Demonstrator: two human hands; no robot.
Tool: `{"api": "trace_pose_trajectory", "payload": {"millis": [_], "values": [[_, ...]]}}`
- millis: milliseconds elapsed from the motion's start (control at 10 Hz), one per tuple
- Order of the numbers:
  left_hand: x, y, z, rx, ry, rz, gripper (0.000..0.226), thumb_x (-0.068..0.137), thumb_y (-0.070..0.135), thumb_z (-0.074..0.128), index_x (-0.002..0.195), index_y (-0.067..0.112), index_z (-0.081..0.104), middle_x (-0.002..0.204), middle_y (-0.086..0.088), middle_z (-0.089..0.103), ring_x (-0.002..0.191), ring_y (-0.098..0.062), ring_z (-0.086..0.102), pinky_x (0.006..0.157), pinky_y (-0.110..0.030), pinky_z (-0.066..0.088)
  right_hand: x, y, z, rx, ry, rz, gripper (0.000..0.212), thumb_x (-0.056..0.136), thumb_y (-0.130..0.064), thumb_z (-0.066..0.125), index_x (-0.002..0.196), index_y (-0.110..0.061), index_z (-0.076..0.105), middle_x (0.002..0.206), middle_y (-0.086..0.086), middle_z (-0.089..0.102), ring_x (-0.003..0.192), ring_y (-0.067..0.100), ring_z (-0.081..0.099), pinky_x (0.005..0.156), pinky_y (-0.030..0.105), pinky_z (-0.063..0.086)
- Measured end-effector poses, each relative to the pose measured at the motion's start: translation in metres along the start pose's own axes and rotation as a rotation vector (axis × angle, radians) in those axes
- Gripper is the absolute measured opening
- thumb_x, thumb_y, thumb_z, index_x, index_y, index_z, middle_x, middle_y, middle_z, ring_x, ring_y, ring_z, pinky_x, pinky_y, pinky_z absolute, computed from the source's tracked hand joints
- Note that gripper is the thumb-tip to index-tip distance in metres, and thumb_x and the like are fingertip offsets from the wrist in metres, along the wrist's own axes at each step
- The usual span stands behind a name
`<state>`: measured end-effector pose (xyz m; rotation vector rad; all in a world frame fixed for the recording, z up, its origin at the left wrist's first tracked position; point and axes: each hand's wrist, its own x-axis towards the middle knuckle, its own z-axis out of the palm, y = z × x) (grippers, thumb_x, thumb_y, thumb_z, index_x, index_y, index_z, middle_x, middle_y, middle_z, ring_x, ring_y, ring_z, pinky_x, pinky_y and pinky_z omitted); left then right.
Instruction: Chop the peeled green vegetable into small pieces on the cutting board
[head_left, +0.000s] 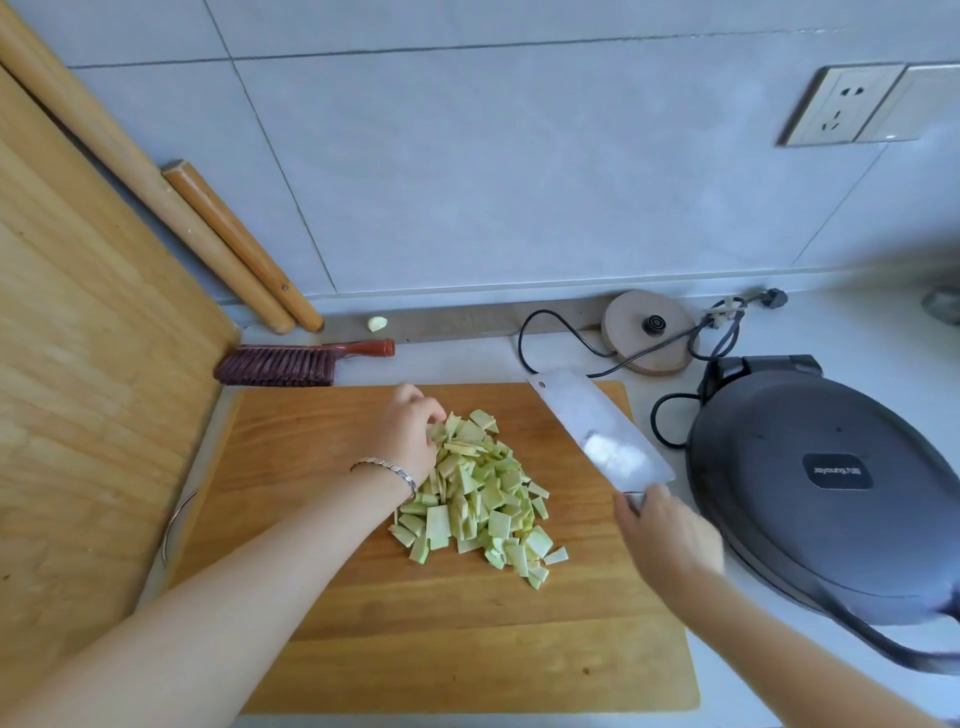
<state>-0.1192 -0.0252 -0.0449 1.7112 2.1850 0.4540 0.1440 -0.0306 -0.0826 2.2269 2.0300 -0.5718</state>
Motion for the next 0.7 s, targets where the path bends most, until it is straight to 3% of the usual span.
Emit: {"api": "trace_pose_trajectory", "payload": {"millis": [100,200,300,400,500,600,700], "values": [[0.001,0.008,0.009,-0.006,-0.069,-0.028,0.019,0.082,0.003,0.056,0.096,0.013,0.065,0.115,-0.001,0.048,0.092,-0.015,0.048,0.079,-0.022,0.038,0.007,-0.011,0.032,0.082,-0.040,0.091,0.039,0.099,-0.041,0.030,0.104,-0.007,0.048,0.100,0.007,0.062,0.090,0.026,0.062,0.066,0.029,0.041],[0.000,0.012,0.016,0.013,-0.118,-0.034,0.014,0.085,0.012,0.054,0.095,0.016,0.063,0.117,0.001,0.050,0.094,-0.018,0.054,0.083,-0.034,0.048,0.008,-0.022,0.056,0.128,-0.084,0.168,0.044,0.099,-0.042,0.031,0.119,-0.004,0.043,0.120,0.012,0.051,0.110,0.027,0.055,0.076,0.033,0.046],[-0.003,0.017,0.017,0.050,-0.145,-0.067,0.016,0.088,0.016,0.050,0.098,0.019,0.062,0.118,0.003,0.051,0.092,-0.017,0.056,0.080,-0.034,0.050,0.010,-0.029,0.066,0.152,-0.151,0.234,0.052,0.099,-0.044,0.033,0.128,-0.002,0.038,0.129,0.017,0.044,0.120,0.031,0.047,0.086,0.033,0.046],[-0.006,0.019,0.017,0.060,-0.144,-0.093,0.017,0.089,0.017,0.049,0.098,0.020,0.062,0.117,0.002,0.052,0.081,-0.016,0.053,0.073,-0.031,0.049,0.016,-0.031,0.066,0.071,-0.171,0.202,0.054,0.098,-0.048,0.033,0.129,-0.004,0.042,0.130,0.015,0.051,0.122,0.030,0.045,0.089,0.032,0.045],[-0.010,0.017,0.017,0.078,-0.170,-0.103,0.017,0.089,0.016,0.048,0.097,0.020,0.063,0.117,0.003,0.054,0.076,-0.014,0.051,0.070,-0.029,0.048,0.020,-0.030,0.062,-0.070,-0.208,0.137,0.050,0.096,-0.051,0.036,0.120,-0.009,0.052,0.121,0.009,0.058,0.115,0.026,0.051,0.085,0.030,0.046],[-0.010,0.016,0.012,0.092,-0.184,-0.090,0.018,0.089,0.015,0.047,0.096,0.021,0.063,0.111,0.003,0.057,0.081,-0.016,0.056,0.073,-0.030,0.051,0.026,-0.033,0.045,-0.094,-0.266,0.082,0.039,0.096,-0.048,0.040,0.084,-0.015,0.056,0.085,0.000,0.060,0.093,0.021,0.060,0.066,0.025,0.045],[-0.002,0.021,-0.002,0.161,-0.203,-0.067,0.018,0.089,0.017,0.045,0.096,0.024,0.061,0.105,0.004,0.062,0.087,-0.017,0.058,0.072,-0.029,0.050,0.035,-0.046,0.012,-0.060,-0.335,0.019,0.032,0.098,-0.034,0.040,0.078,-0.014,0.054,0.069,-0.002,0.049,0.077,0.020,0.054,0.064,0.025,0.042]]}}
